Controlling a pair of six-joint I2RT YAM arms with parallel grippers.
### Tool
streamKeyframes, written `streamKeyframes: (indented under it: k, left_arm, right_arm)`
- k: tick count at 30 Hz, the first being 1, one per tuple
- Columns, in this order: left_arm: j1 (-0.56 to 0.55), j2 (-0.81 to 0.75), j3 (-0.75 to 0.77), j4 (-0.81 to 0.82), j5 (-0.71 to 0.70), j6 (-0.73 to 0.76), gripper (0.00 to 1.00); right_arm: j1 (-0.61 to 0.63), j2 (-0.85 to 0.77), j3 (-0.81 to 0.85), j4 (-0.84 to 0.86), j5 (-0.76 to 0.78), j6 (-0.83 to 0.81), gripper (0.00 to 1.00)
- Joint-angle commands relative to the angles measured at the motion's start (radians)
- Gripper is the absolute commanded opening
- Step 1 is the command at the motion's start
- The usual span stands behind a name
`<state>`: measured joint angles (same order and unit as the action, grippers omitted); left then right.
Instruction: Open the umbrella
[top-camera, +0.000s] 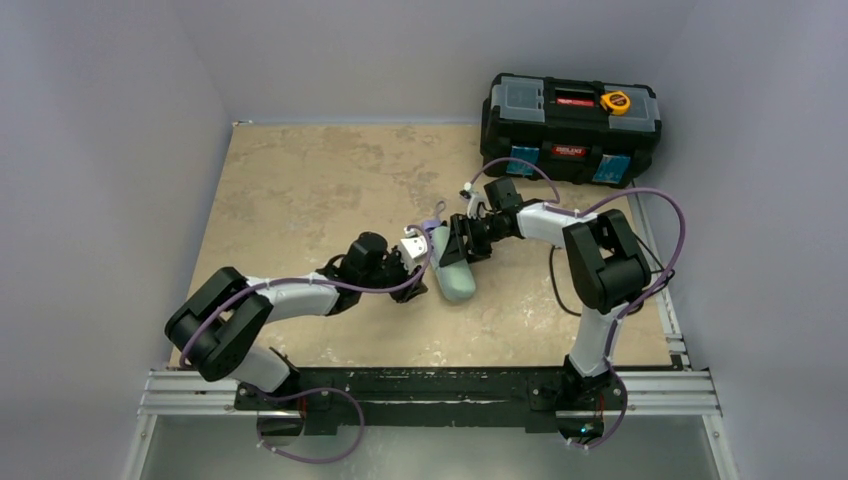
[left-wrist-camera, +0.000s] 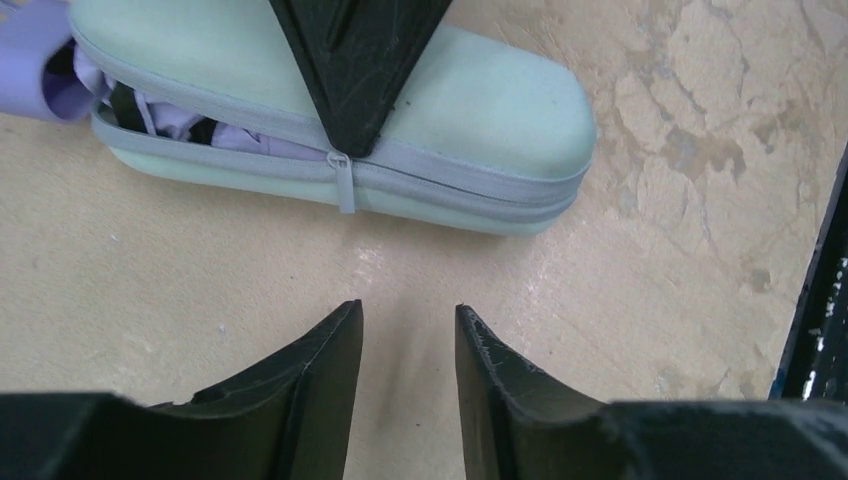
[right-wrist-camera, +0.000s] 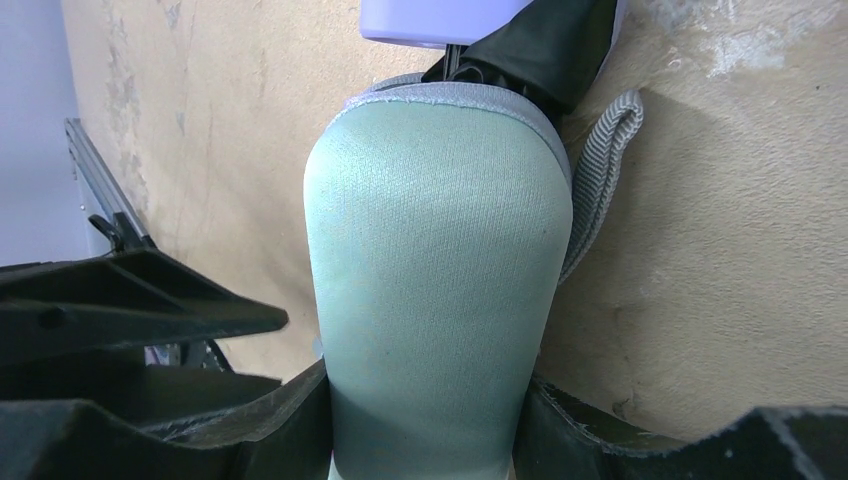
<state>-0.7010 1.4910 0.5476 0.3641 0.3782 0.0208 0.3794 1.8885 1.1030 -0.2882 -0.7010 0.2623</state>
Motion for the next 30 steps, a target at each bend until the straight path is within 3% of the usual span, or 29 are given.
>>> streamKeyframes:
  k: [1,9,12,18,30]
  left_arm:
    - [0.004,-0.032,0.064,0.035,-0.044,0.112,0.43]
    - [-0.025,0.06,0.155,0.025,-0.115,0.204,0.48]
    - [-0.061,0.076,0.18,-0.002,-0.155,0.256,0.42]
    - [-0.106,0.09,0.168,0.004,-0.194,0.324,0.41]
    - [-0.117,0.144,0.202,-0.013,-0.295,0.365,0.35]
  right_arm:
    - [-0.002,-0.001,0.028,-0.008,0.086,-0.097,0.31]
    - [-0.001,-0.004,0.025,-0.007,0.102,-0.087,0.29]
    - [-0.002,-0.006,0.021,-0.007,0.11,-0.085,0.29]
    - [-0.001,-0.003,0.028,-0.016,0.125,-0.078,0.27]
    - [-0.001,-0.002,0.025,-0.03,0.131,-0.095,0.27]
